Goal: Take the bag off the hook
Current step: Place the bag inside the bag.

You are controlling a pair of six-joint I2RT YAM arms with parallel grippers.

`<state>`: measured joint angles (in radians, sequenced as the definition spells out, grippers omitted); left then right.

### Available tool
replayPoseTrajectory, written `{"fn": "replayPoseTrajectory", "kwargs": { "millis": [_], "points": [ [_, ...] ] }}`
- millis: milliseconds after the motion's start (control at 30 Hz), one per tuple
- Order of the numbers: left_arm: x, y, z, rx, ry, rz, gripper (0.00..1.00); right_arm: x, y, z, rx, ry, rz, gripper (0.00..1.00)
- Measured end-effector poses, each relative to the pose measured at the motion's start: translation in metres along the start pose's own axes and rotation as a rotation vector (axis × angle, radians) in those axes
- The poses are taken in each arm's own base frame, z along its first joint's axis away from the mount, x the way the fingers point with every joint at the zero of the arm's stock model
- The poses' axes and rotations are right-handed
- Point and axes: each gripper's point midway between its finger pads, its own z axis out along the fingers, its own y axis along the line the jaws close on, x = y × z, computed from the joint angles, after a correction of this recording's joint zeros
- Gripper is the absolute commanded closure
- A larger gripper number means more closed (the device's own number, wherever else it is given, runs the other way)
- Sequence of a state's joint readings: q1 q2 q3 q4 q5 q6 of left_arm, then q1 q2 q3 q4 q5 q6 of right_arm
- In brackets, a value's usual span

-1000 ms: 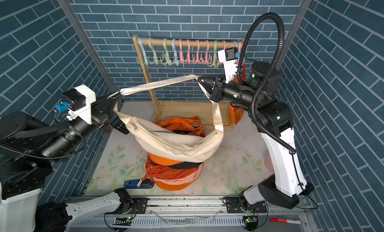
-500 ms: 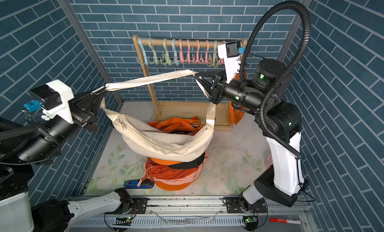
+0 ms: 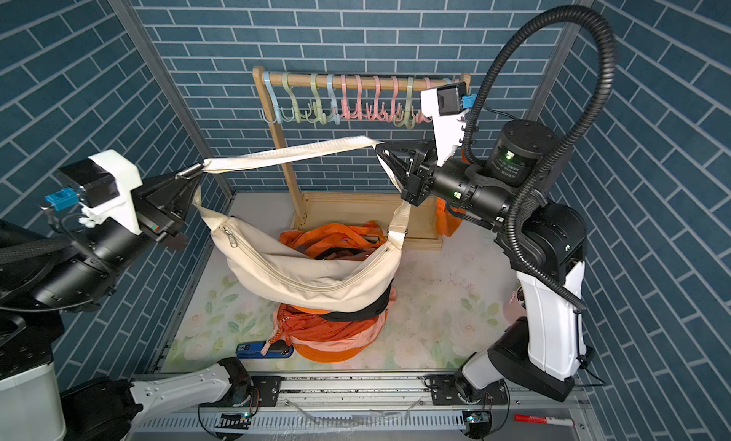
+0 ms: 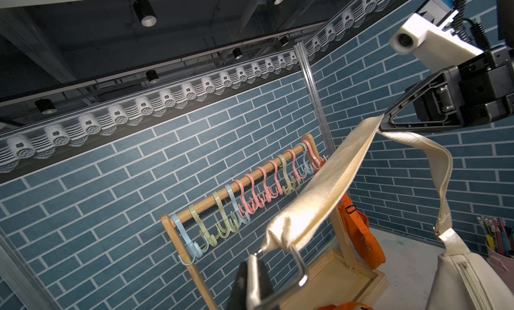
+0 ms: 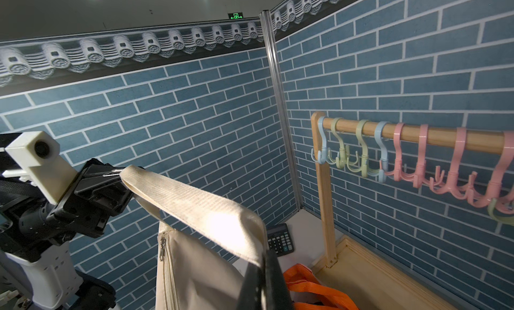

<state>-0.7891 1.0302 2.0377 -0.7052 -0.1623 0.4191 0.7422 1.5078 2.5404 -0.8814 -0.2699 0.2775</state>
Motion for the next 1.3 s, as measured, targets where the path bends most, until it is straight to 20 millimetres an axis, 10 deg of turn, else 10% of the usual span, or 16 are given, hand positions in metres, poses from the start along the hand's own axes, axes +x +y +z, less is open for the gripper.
{"fn": "replayPoseTrajectory", "kwargs": {
  "millis": [400,733,1300],
  "points": [
    [0.081,0.007,0.052,-0.212,0.225,0.083,1.0,0.079,-0.114,0.108,0.308,0.207,-0.036,1.0],
    [0.212,0.034,0.109,-0.276,0.407,-0.138,1.0,0.131,-0.174,0.126,0.348,0.325,0.035,1.0],
    [0.341,0.007,0.167,-0.267,0.487,-0.347,1.0,0.22,-0.268,0.147,0.419,0.426,0.129,1.0]
  ]
}}
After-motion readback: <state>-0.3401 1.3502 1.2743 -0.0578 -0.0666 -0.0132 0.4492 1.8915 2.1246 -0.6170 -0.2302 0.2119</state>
